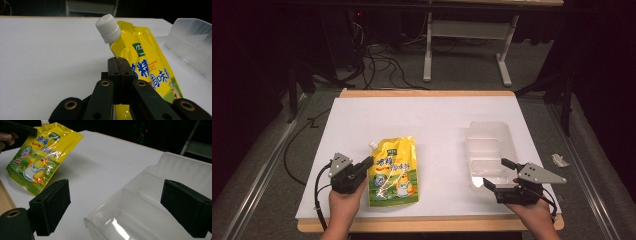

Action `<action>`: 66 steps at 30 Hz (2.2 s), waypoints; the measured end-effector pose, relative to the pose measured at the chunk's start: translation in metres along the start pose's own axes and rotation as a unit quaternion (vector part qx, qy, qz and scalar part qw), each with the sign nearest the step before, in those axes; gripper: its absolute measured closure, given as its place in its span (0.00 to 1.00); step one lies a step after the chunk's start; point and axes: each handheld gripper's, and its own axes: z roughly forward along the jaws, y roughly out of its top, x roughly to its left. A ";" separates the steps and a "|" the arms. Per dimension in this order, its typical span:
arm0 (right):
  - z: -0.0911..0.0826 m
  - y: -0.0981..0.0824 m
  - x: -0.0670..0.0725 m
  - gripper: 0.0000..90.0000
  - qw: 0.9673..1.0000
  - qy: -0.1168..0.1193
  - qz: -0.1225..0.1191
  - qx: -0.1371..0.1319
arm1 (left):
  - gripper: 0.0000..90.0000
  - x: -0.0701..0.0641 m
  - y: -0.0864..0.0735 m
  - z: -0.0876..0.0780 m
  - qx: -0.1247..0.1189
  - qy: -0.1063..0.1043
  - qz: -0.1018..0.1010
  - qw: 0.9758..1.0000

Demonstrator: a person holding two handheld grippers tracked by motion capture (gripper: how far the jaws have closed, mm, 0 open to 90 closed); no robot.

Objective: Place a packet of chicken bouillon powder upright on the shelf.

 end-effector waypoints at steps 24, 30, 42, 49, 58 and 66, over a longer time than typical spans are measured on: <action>0.053 0.031 0.061 0.14 0.996 0.088 0.032 0.012 | 1.00 -0.038 0.002 -0.036 -0.075 -0.009 0.064 0.995; 0.077 0.040 0.076 0.13 0.994 0.105 0.033 0.017 | 1.00 -0.041 0.003 -0.038 -0.083 -0.020 0.068 0.994; 0.124 0.052 0.098 0.13 0.988 0.136 0.053 0.040 | 1.00 -0.047 0.005 -0.041 -0.089 -0.029 0.087 0.992; 0.152 0.051 0.100 0.20 0.985 0.143 0.082 0.057 | 1.00 -0.048 0.006 -0.042 -0.092 -0.034 0.095 0.991; 0.163 0.048 0.097 0.43 0.974 0.183 0.118 0.057 | 1.00 -0.047 0.006 -0.042 -0.090 -0.037 0.095 0.991; 0.153 0.045 0.092 0.82 0.976 0.174 0.126 0.039 | 1.00 -0.046 0.006 -0.042 -0.091 -0.036 0.087 0.991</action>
